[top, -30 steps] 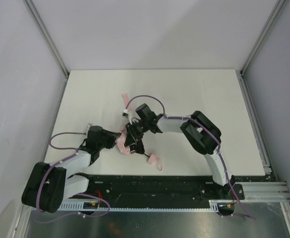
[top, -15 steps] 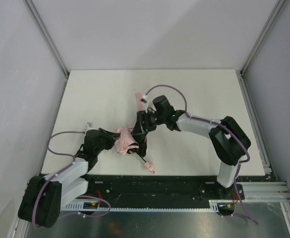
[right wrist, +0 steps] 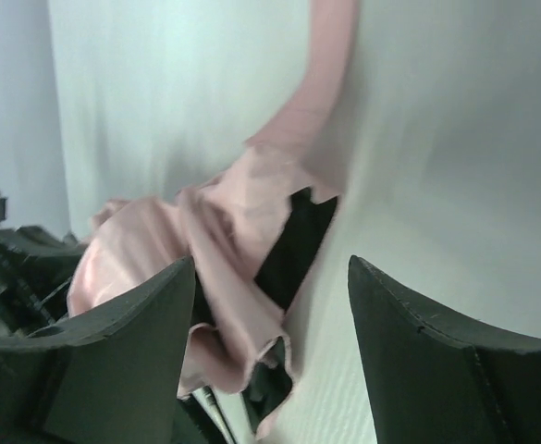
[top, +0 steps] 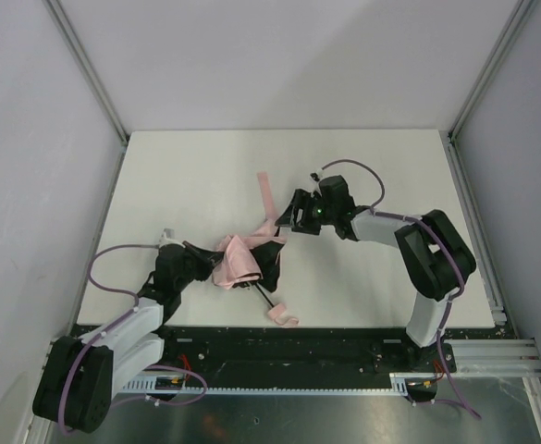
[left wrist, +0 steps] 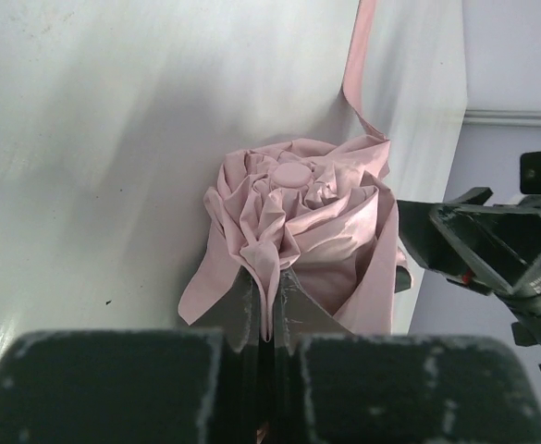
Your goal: Put away the umbrella
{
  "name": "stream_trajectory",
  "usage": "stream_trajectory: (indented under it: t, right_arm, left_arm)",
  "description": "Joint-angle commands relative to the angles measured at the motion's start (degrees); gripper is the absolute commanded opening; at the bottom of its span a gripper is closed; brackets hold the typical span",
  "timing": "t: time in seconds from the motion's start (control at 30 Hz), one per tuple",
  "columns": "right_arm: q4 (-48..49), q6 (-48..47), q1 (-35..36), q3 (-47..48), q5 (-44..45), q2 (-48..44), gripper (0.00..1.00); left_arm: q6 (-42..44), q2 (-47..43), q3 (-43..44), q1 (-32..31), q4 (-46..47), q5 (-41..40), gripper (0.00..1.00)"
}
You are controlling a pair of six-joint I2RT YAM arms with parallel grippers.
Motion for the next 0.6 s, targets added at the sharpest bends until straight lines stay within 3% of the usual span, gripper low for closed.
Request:
stream_trajectory:
  t: [0.0,0.27,0.47,0.57]
  right_arm:
    - [2.4,-4.85,1.55,-0.96,4.14,-0.83,0.7]
    - [-4.53,-26.24,13.52,-4.12,28.06,-17.17,0.82]
    - [-3.1,-30.95,23.37,-2.79,32.68,-16.83,0.8]
    - [-1.49,-30.43,25.07,-1.28,28.01,-13.77,0.74]
  left_arm:
    - [1.05,0.11,-0.01,-0.03,1.36,0.8,0.0]
    - [0.66,1.43,0.77,-0.05,1.47,0.48,0.0]
    - [0.69,1.47,0.84,-0.09,1.48,0.23,0.0]
    - [0.44,1.58,0.71,-0.11,1.48,0.33,0.0]
